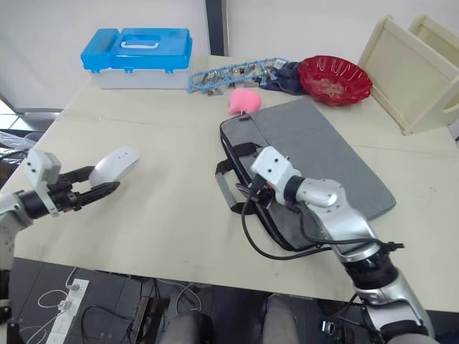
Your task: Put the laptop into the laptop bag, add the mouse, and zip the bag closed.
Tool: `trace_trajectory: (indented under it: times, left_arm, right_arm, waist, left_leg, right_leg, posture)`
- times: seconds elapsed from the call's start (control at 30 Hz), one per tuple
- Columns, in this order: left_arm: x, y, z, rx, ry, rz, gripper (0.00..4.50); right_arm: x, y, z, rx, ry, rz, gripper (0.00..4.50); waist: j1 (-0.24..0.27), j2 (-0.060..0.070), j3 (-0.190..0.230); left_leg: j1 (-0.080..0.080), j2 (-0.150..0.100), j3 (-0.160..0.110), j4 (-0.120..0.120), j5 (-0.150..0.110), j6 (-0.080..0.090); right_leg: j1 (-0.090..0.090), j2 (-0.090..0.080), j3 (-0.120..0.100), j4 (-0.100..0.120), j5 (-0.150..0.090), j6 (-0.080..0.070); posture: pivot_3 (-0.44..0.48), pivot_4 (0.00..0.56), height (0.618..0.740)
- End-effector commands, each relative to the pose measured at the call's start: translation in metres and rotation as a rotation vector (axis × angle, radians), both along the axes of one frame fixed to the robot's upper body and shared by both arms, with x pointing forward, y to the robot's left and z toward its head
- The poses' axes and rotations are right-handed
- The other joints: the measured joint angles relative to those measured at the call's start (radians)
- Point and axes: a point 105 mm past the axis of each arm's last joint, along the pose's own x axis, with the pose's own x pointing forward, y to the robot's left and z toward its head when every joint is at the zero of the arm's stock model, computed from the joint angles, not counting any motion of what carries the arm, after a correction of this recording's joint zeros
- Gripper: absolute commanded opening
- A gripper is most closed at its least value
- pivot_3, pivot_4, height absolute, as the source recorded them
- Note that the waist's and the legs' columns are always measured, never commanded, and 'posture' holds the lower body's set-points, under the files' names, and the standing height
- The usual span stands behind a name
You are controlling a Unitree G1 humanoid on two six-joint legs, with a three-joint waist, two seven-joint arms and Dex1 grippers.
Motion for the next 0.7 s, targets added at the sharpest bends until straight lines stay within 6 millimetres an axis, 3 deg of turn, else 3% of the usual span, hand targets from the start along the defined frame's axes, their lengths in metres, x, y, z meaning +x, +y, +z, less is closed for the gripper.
trace_trajectory:
  times: [0.03,0.13,0.17,0.2,0.23,0.27,0.37,0.53,0.7]
  left_arm:
    - [0.000,-0.003,0.015,0.002,-0.052,-0.007,2.73]
    - [0.001,-0.005,0.016,-0.003,-0.055,-0.011,2.73]
    - [0.002,-0.006,0.017,-0.003,-0.055,-0.013,2.73]
    - [0.002,-0.007,0.017,-0.004,-0.054,-0.017,2.73]
    - [0.002,-0.007,0.017,-0.005,-0.052,-0.020,2.73]
    - [0.002,-0.008,0.017,-0.005,-0.052,-0.022,2.73]
    - [0.002,-0.008,0.017,-0.007,-0.053,-0.024,2.73]
    - [0.001,-0.019,0.020,-0.010,-0.054,-0.073,2.73]
    - [0.002,-0.052,0.030,-0.024,-0.065,-0.198,2.73]
  right_arm:
    - [0.006,-0.003,0.004,-0.050,-0.063,-0.042,4.24]
    - [0.009,-0.009,-0.002,-0.098,-0.061,-0.081,3.13]
    - [0.010,-0.011,-0.003,-0.110,-0.059,-0.091,2.43]
    - [0.009,-0.013,-0.007,-0.126,-0.045,-0.092,2.17]
    - [0.008,-0.014,-0.011,-0.130,-0.026,-0.093,1.21]
    - [0.007,-0.015,-0.012,-0.114,-0.010,-0.108,1.20]
    - [0.006,-0.017,-0.010,-0.083,0.009,-0.118,0.04]
    - [0.003,-0.016,0.009,0.119,0.109,-0.131,0.04]
    - [-0.009,-0.010,0.051,0.351,0.179,-0.016,0.04]
  waist:
    - [0.000,0.000,0.000]
    - [0.000,0.000,0.000]
    - [0.000,0.000,0.000]
    - [0.000,0.000,0.000]
    - [0.000,0.000,0.000]
    - [0.001,0.000,0.000]
    - [0.005,0.000,0.000]
    - [0.005,0.000,0.000]
    - [0.005,0.001,0.001]
  left_leg:
    - [0.000,0.000,0.000,0.000,0.000,0.000]
    - [0.000,0.000,0.000,0.000,0.000,0.000]
    - [0.000,0.000,0.000,0.000,0.000,0.000]
    - [0.000,0.000,0.000,0.000,0.000,0.000]
    - [0.000,0.000,0.000,0.000,0.000,0.000]
    - [0.000,0.000,0.000,0.000,0.000,0.000]
    - [0.000,0.000,-0.001,0.000,0.000,0.000]
    - [0.000,0.000,-0.001,0.000,0.000,0.000]
    - [-0.001,0.000,-0.001,0.001,0.000,0.000]
  right_leg:
    - [0.000,0.000,0.000,0.000,0.000,0.000]
    - [0.000,0.000,0.000,0.000,0.000,0.000]
    - [0.000,0.000,0.000,0.000,0.000,0.000]
    - [0.000,0.000,0.000,0.000,0.000,0.000]
    - [0.000,0.000,0.000,0.000,0.000,0.000]
    - [0.000,0.000,0.000,0.000,0.000,0.000]
    - [0.001,0.000,0.000,0.000,0.000,0.000]
    - [0.001,0.000,0.000,0.000,0.000,0.000]
    - [0.001,0.000,0.000,0.000,0.000,0.000]
  posture:
    - [0.000,0.150,0.740]
    - [0.000,0.150,0.740]
    - [0.000,0.150,0.740]
    - [0.000,0.150,0.740]
    - [0.000,0.150,0.740]
    - [0.000,0.150,0.740]
    - [0.000,0.150,0.740]
    - [0.000,0.150,0.740]
    - [0.000,0.150,0.740]
